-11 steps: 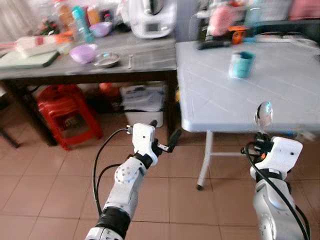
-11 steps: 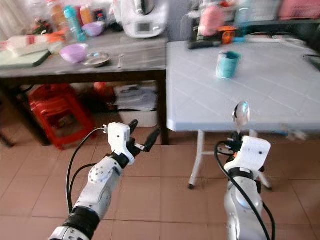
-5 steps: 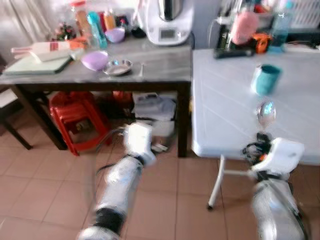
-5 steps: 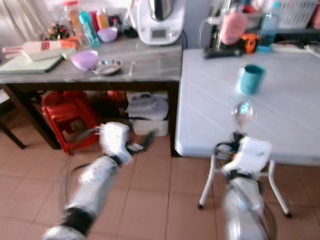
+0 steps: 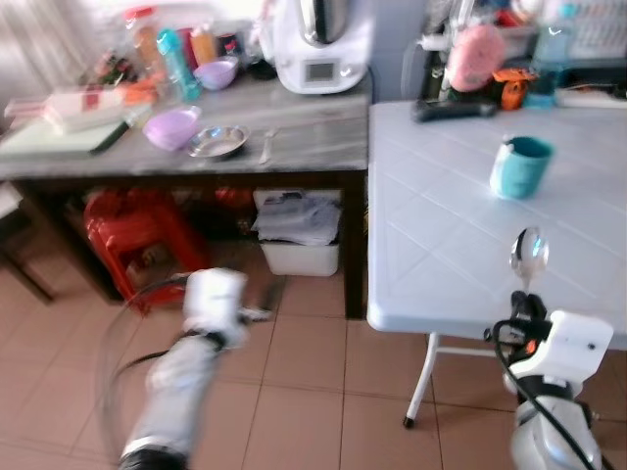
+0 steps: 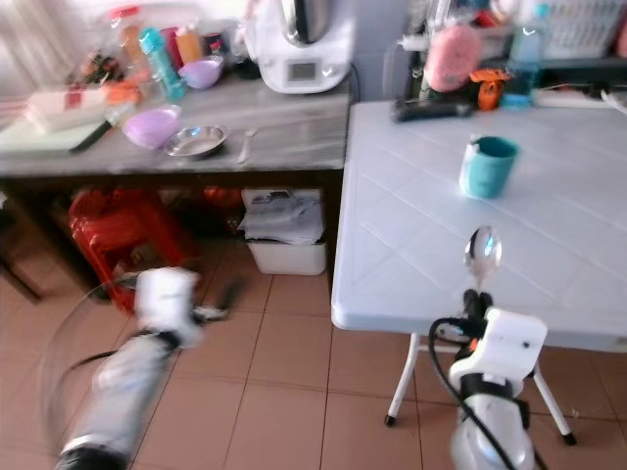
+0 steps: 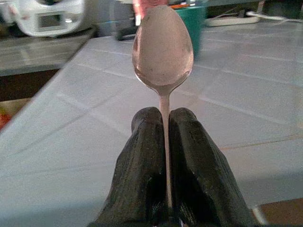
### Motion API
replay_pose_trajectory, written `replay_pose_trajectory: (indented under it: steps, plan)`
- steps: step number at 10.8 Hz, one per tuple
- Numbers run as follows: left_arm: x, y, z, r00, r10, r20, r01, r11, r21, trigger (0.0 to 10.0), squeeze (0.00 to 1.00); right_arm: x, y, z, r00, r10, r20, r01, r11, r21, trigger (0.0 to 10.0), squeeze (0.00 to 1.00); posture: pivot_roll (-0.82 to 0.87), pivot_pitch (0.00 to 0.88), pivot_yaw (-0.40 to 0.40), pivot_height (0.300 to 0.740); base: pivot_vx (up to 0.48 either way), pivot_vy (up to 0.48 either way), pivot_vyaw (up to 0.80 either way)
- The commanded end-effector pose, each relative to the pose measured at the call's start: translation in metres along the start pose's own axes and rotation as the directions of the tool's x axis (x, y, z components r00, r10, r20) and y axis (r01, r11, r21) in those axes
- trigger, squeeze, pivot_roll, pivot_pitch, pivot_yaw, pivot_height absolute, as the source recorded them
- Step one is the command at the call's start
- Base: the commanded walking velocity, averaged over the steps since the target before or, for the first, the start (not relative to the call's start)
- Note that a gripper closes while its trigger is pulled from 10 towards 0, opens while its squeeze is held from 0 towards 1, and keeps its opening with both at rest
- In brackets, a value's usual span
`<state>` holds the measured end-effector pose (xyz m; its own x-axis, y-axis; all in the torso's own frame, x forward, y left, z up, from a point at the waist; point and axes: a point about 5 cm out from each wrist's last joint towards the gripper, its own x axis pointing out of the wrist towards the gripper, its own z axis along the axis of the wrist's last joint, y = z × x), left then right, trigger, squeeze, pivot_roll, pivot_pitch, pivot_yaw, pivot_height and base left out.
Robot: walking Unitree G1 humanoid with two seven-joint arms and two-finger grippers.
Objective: Setting the table
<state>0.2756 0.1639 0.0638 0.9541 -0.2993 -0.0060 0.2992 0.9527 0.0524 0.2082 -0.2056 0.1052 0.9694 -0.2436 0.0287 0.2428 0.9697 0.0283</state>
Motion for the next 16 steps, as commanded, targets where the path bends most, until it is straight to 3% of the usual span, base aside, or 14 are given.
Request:
replay_pose_trajectory:
  steps: [1, 2, 6, 16]
  plan:
    - [-0.01, 0.013, -0.001, 0.999, 0.046, -0.028, -0.045, 0.999, 0.026, 10.0, 0.0, -0.004, 0.005, 0.006, 0.999, 0.025, 0.029, -0.025, 1.0, 0.002, 10.0, 0.0, -0.04, 0.0, 0.099, 0.74, 0.0, 0.0, 0.0]
    - [-0.014, 0.015, -0.003, 0.998, 0.055, -0.041, -0.055, 0.998, 0.017, 10.0, 0.0, -0.006, 0.006, 0.005, 0.999, 0.031, 0.022, -0.031, 0.999, 0.007, 10.0, 0.0, -0.04, 0.0, 0.096, 0.74, 0.0, 0.0, 0.0]
    - [-0.003, -0.001, 0.003, 0.999, -0.003, -0.038, 0.001, 0.999, -0.052, 10.0, 0.0, 0.001, 0.012, 0.007, 0.998, 0.058, 0.033, -0.058, 0.998, 0.012, 10.0, 0.0, -0.04, 0.0, 0.094, 0.74, 0.0, 0.063, -0.27]
    - [0.004, -0.004, 0.004, 0.999, -0.013, -0.047, 0.01, 0.998, -0.068, 10.0, 0.0, -0.003, 0.01, 0.004, 0.999, 0.038, 0.022, -0.038, 0.999, -0.002, 10.0, 0.0, -0.05, 0.0, 0.105, 0.74, 0.0, 0.372, 0.0]
